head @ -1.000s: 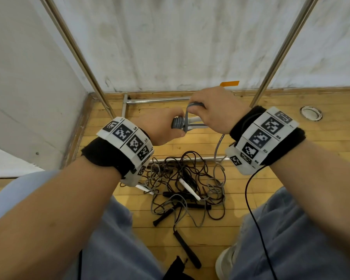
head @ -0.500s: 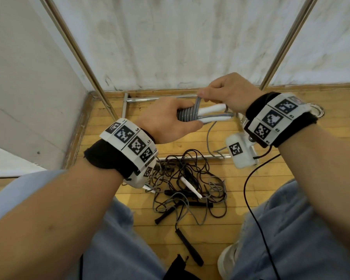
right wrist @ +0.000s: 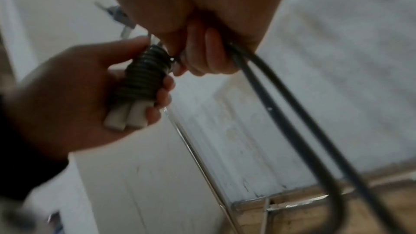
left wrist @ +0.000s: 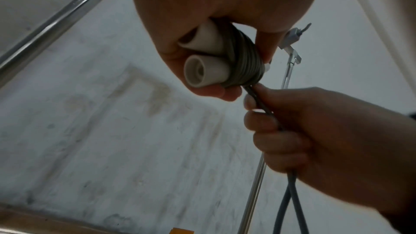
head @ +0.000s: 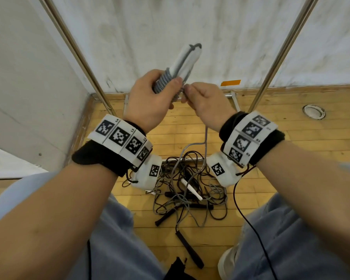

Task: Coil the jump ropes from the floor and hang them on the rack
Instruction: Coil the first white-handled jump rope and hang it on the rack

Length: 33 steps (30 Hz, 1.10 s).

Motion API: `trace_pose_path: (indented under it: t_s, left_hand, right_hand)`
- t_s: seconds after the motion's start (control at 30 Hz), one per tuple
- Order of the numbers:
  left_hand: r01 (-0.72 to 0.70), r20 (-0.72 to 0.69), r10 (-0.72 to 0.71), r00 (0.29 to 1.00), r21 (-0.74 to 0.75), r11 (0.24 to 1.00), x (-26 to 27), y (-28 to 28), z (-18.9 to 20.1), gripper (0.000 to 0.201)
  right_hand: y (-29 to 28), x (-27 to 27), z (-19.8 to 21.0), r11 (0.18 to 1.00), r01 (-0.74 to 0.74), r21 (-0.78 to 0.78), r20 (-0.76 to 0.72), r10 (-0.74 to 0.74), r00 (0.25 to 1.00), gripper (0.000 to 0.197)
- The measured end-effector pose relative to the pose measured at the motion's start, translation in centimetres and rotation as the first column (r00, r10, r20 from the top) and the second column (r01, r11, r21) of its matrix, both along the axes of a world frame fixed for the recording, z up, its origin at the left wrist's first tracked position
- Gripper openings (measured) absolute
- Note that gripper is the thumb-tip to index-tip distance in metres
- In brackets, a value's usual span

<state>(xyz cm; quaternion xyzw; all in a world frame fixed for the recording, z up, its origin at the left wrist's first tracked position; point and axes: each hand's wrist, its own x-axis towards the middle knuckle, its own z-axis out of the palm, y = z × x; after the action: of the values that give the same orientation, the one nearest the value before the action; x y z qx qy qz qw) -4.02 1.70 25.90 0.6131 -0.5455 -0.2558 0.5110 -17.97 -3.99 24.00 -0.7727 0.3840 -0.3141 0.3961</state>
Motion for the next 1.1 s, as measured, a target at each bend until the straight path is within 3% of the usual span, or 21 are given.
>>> trace_pose_path:
  t_s: [0.07, 0.2, 0.33, 0.47, 0.7, 0.77, 0.87, 0.97, 1.1]
  left_hand:
    - [-0.040, 0.032, 0.041, 0.999, -0.028, 0.999, 0.4, -0.3, 0.1, 0.014]
    - [-0.123, 0.263, 0.125, 0.957, -0.023, 0.992, 1.7, -0.8, -0.7, 0.028]
    - [-0.158, 0.579, 0.093, 0.810, 0.063, 0.985, 2.4, -1.0, -2.2, 0.039]
    - [-0.176, 0.717, -0.038, 0.696, 0.222, 0.959, 2.8, -1.3, -3.5, 0.039]
    - [-0.096, 0.732, -0.325, 0.599, 0.469, 0.878, 1.5, -1.0, -4.5, 0.028]
    - [-0.021, 0.681, -0.410, 0.607, 0.530, 0.848, 1.0, -0.8, -4.8, 0.031]
    - [0.119, 0.599, -0.492, 0.632, 0.552, 0.825, 0.5, -0.7, -4.5, 0.038]
    - [0.160, 0.596, -0.517, 0.615, 0.547, 0.822, 0.2, -0.7, -4.3, 0.020]
    - [0.198, 0.596, -0.452, 0.664, 0.442, 0.875, -0.3, -0.3, -3.8, 0.035]
  right_hand:
    - [0.7, 0.2, 0.0, 0.995, -0.013, -0.102, -0.130, 0.000, 0.992, 0.034]
    - [0.8, 0.2, 0.0, 0.995, -0.055, -0.079, -0.263, 0.032, 0.964, 0.031]
    - [0.7, 0.1, -0.2, 0.983, -0.143, -0.113, -0.518, 0.065, 0.853, 0.036]
    - [0.5, -0.6, 0.2, 0.950, -0.245, -0.195, -0.682, 0.048, 0.730, 0.032]
    - [0.4, -1.5, 0.5, 0.931, -0.291, -0.222, -0.700, 0.056, 0.712, 0.023]
    - [0.3, -1.4, 0.4, 0.926, -0.297, -0.233, -0.683, 0.061, 0.728, 0.025]
    - [-0.2, -1.4, 0.4, 0.912, -0.289, -0.290, -0.655, 0.031, 0.755, 0.032]
    - [-0.5, -1.4, 0.4, 0.909, -0.268, -0.319, -0.633, 0.006, 0.774, 0.039]
    - [-0.9, -1.6, 0.7, 0.933, -0.159, -0.323, -0.544, -0.045, 0.838, 0.038]
